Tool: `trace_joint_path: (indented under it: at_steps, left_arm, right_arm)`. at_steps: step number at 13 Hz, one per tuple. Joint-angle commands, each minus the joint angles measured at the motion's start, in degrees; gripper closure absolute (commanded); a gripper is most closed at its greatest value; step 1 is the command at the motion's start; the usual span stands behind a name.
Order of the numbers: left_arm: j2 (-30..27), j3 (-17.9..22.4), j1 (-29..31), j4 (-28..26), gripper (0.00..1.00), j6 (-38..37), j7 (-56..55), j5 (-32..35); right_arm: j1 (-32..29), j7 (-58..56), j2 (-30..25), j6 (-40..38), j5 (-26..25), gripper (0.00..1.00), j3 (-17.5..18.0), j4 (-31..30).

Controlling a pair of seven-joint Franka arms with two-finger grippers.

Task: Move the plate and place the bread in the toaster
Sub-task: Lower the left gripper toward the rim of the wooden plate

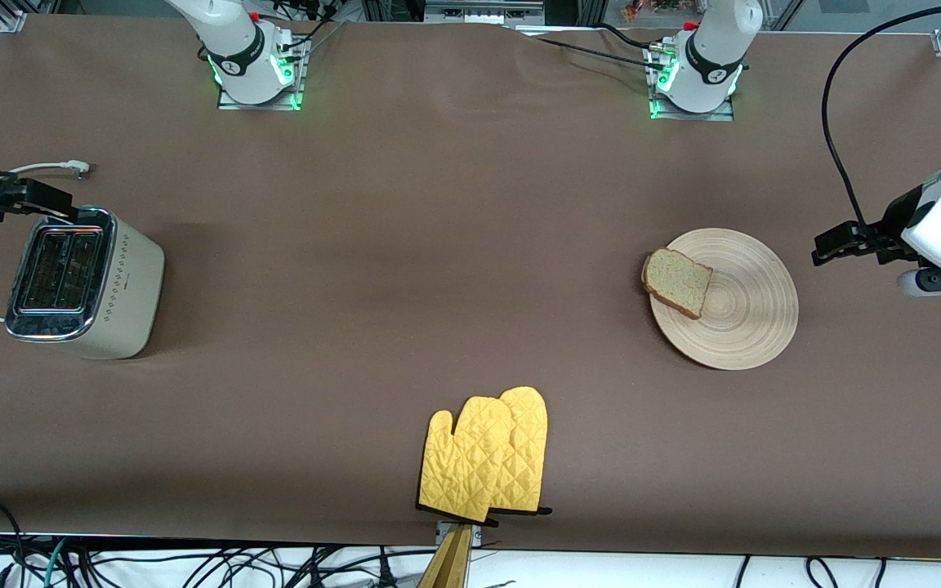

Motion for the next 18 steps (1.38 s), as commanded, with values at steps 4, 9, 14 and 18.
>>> trace_joint_path:
  at_steps: [4,9,14,18]
  left_arm:
    - [-0.28,0.56,-0.13,-0.31,0.0,-0.45,1.83,-1.38]
    - [0.07,0.56,0.22,-0.31,0.0,-0.45,1.92,-1.38]
    - [3.22,0.47,8.02,-1.27,0.0,3.5,8.56,-4.69]
    - [7.09,0.03,14.28,-1.45,0.0,4.56,18.08,-10.33]
  right_arm:
    - [-0.56,-0.53,-0.55,0.1,0.75,0.0,0.09,-0.1]
    - [-0.56,-0.61,-0.55,0.1,0.84,0.0,0.09,-0.1]
    - [-0.56,-0.44,-0.55,0.1,0.75,0.0,0.09,-0.1]
    - [-0.56,-0.44,-0.46,0.1,0.84,0.0,0.09,-0.1]
